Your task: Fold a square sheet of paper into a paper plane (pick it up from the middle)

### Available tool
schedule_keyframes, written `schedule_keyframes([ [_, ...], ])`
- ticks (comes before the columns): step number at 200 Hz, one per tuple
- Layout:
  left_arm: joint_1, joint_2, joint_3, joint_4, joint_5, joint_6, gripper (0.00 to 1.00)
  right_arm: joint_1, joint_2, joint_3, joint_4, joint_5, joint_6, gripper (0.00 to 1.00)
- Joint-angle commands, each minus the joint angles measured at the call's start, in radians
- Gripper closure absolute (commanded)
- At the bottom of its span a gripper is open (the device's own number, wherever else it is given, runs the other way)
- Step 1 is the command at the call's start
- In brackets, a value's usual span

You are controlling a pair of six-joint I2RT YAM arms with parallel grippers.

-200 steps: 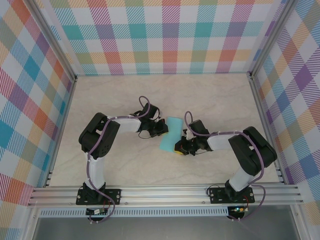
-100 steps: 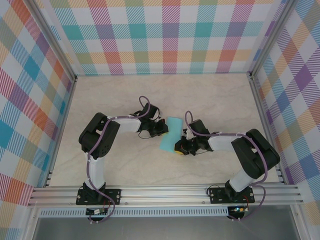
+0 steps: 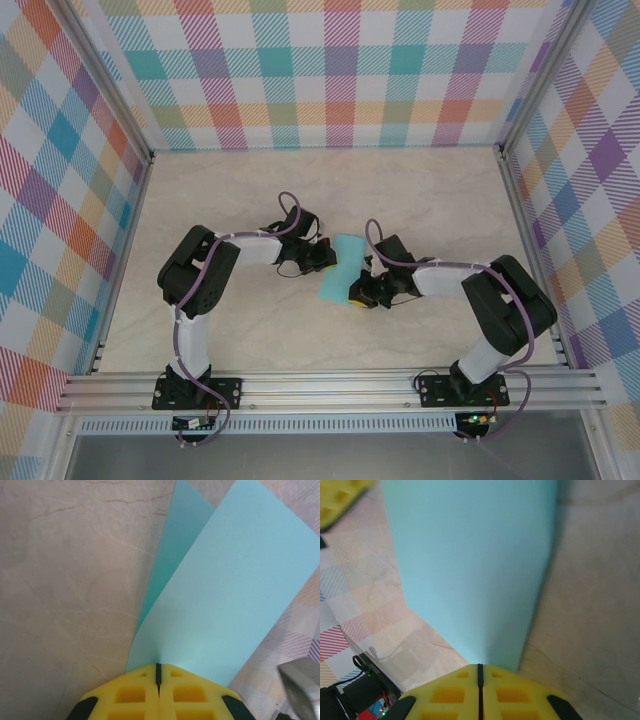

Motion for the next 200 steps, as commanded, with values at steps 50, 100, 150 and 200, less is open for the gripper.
schedule_keyframes([
  [50,-0.019,0.076,-0.054,-0.122,-0.075,0.017,1.00,-0.121,0.100,0.118,0.134,-0.013,-0.018,0.93],
  [100,-0.019,0.081,-0.052,-0.127,-0.075,0.023,1.00,-0.124,0.159,0.071,0.150,0.035,-0.027,0.93],
  [150,-0.019,0.087,-0.054,-0.127,-0.075,0.026,1.00,-0.124,0.172,0.063,0.143,0.031,-0.030,0.93],
  [200,-0.019,0.091,-0.055,-0.132,-0.077,0.030,1.00,-0.143,0.106,0.122,0.129,-0.010,-0.050,0.91],
])
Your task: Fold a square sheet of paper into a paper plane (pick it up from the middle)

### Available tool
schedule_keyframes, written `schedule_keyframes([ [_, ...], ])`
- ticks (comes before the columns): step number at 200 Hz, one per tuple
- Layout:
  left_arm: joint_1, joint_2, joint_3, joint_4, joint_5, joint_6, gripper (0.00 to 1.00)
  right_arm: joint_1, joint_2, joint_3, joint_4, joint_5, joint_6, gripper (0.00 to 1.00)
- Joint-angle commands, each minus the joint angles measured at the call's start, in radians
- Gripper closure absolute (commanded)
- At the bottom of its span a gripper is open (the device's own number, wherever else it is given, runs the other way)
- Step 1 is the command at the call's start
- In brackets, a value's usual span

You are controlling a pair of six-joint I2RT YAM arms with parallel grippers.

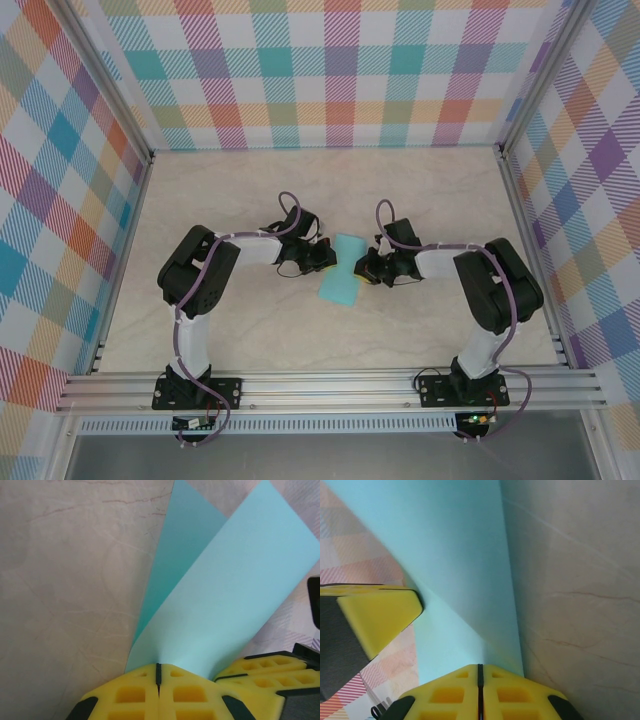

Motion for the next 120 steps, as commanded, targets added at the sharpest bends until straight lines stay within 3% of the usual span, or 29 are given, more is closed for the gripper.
schedule_keyframes([
  [1,-0.019,0.090,-0.055,-0.131,-0.077,0.025,1.00,-0.016,-0.028,0.042,-0.003,-0.028,-0.041,0.91],
  [71,-0.019,0.090,-0.053,-0.139,-0.078,0.032,1.00,-0.043,0.100,0.074,0.007,-0.028,-0.048,0.92],
  [120,-0.019,0.084,-0.060,-0.153,-0.092,0.037,1.00,-0.059,0.047,0.120,-0.031,-0.055,-0.053,0.91],
])
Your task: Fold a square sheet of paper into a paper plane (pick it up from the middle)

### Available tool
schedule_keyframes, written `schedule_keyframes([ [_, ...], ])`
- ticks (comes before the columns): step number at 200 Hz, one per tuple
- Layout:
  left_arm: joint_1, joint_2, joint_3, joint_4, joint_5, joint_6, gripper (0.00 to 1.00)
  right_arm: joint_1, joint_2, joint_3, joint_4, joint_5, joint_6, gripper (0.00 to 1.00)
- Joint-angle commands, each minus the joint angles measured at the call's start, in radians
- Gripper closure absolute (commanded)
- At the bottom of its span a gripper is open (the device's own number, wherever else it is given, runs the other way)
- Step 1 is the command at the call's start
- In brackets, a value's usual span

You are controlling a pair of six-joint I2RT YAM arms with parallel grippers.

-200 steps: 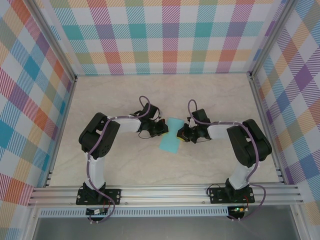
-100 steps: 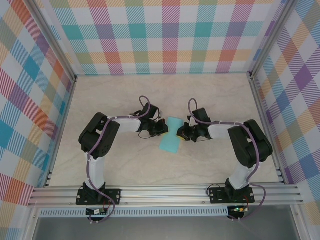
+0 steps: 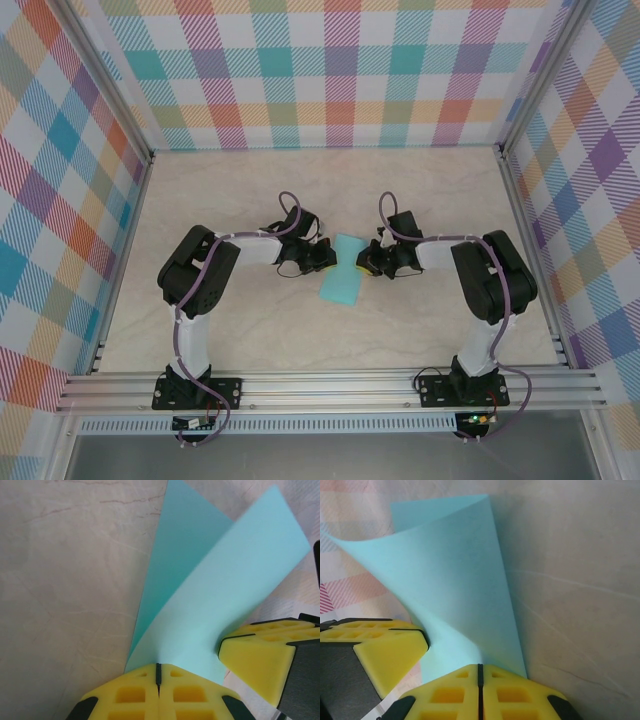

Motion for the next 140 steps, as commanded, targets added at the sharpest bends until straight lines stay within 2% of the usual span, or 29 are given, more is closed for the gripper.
schedule_keyframes([
  [1,-0.019,0.084,-0.060,-0.152,-0.092,0.029,1.00,-0.013,-0.032,0.044,-0.021,-0.034,-0.027,0.91],
  [40,-0.019,0.087,-0.052,-0.153,-0.087,0.028,1.00,-0.027,-0.019,0.094,-0.062,-0.023,-0.062,0.91],
  [140,-0.019,0.081,-0.056,-0.155,-0.090,0.030,1.00,-0.041,0.082,0.090,-0.062,0.015,-0.062,0.91],
])
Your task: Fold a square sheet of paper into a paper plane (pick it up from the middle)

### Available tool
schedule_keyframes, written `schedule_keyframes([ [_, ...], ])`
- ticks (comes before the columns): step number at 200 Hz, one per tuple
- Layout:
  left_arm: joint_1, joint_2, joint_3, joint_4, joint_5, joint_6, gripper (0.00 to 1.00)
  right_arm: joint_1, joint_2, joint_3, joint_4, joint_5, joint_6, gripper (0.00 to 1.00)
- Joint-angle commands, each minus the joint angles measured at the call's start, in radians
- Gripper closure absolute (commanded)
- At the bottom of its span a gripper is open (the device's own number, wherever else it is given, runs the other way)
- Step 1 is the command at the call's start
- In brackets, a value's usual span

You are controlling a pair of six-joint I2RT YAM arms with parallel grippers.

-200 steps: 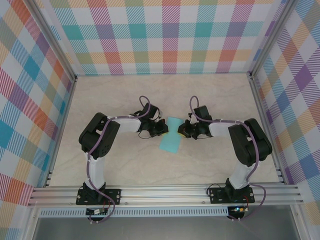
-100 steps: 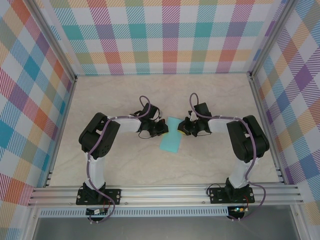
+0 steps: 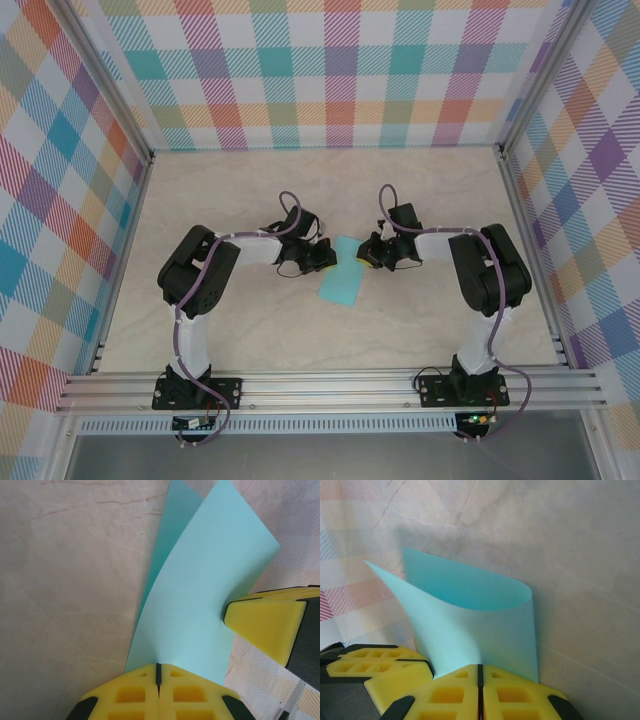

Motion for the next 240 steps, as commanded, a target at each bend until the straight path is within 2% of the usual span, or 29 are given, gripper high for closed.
schedule_keyframes([
  [1,-0.019,0.081,-0.056,-0.156,-0.090,0.019,1.00,-0.009,0.019,0.007,-0.027,0.013,-0.017,0.91],
  [58,-0.019,0.083,-0.058,-0.156,-0.090,0.021,1.00,-0.037,-0.044,0.028,0.002,-0.069,-0.002,0.90],
  [115,-0.019,0.084,-0.052,-0.158,-0.089,0.021,1.00,-0.043,0.042,0.039,-0.029,-0.019,-0.023,0.91],
  [136,-0.019,0.087,-0.054,-0.156,-0.088,0.020,1.00,-0.042,0.059,0.054,-0.093,0.021,-0.029,0.91],
  [194,-0.019,0.084,-0.057,-0.156,-0.089,0.020,1.00,-0.049,-0.001,0.104,-0.103,-0.020,-0.032,0.91],
  [240,-0.019,0.081,-0.057,-0.156,-0.089,0.021,1.00,-0.070,0.054,0.125,-0.083,-0.022,-0.014,0.91],
])
